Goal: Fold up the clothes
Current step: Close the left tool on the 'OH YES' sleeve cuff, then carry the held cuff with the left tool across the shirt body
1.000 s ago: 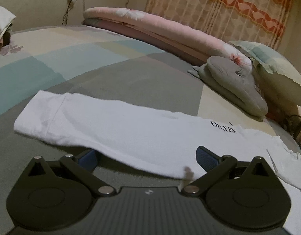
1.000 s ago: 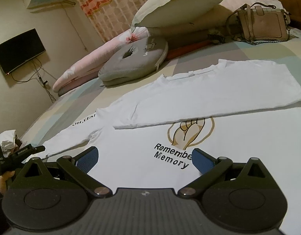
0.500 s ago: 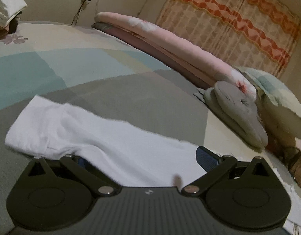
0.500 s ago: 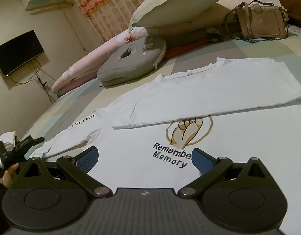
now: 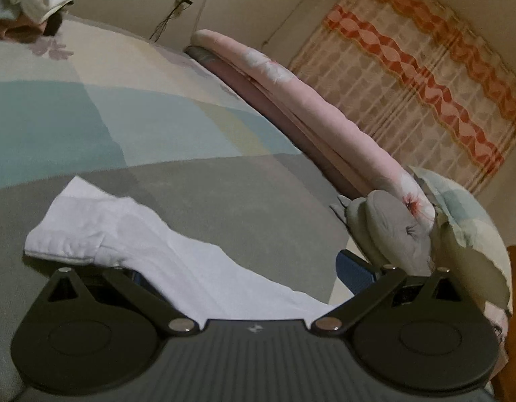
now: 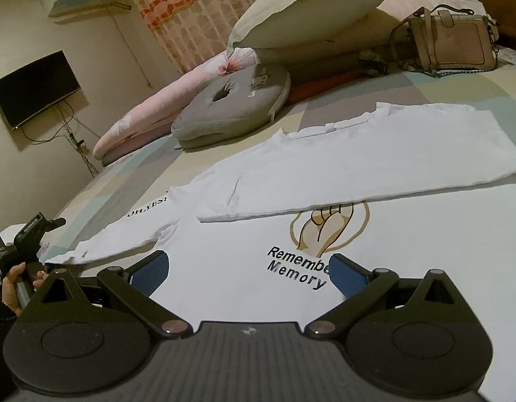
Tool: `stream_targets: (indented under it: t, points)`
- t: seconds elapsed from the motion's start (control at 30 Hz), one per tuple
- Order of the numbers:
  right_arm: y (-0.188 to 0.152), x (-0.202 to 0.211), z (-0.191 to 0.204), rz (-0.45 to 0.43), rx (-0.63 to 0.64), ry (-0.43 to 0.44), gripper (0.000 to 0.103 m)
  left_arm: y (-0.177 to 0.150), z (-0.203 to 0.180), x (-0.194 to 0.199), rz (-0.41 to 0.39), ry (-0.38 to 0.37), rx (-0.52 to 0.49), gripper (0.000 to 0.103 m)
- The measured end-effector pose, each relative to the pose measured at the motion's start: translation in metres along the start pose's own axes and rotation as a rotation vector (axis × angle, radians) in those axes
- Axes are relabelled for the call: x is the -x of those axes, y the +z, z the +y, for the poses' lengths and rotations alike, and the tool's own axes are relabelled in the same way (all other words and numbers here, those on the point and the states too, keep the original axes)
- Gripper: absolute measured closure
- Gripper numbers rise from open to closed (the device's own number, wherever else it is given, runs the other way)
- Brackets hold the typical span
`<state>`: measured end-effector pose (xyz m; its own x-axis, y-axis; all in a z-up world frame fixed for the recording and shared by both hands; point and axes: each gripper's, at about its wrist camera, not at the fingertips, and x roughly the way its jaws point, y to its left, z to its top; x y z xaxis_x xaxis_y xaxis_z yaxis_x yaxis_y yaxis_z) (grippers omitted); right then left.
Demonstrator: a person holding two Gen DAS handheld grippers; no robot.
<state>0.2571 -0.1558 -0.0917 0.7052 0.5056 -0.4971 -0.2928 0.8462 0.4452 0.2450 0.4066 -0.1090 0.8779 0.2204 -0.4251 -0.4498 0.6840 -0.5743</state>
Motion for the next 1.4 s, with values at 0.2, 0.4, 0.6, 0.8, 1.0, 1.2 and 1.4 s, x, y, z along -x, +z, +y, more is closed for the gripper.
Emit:
stream_targets:
  t: [0.2,0.4,0.6,0.8,1.0,1.2,1.4]
  points:
    - [0.000,-0.001,0.000,0.004,0.003,-0.003,0.000,-0.012,0.006,-0.013,0.006,0.015,0.000,0.001]
    - [-0.001,-0.001,0.000,0.006,-0.008,0.002,0.000,-0.001,-0.005,-0.001,-0.014,-0.020,-0.001,0.001]
    - [-0.001,-0.003,0.010,0.052,0.062,-0.005,0.000,0.007,-0.024,0.008,-0.022,-0.042,-0.023,0.001]
    - [-0.005,-0.006,0.020,0.104,0.123,-0.001,0.000,0.012,-0.050,0.020,-0.024,-0.059,-0.057,0.001]
    - [-0.006,-0.007,0.017,0.150,0.100,0.015,0.000,0.015,-0.088,0.025,-0.008,-0.059,-0.086,0.001]
    - [-0.007,0.008,0.010,0.159,0.111,0.021,0.000,0.011,-0.136,0.025,0.029,-0.064,-0.135,0.001]
    - [-0.008,0.027,0.000,0.158,0.124,0.018,0.000,0.005,-0.185,0.024,0.069,-0.073,-0.182,0.001]
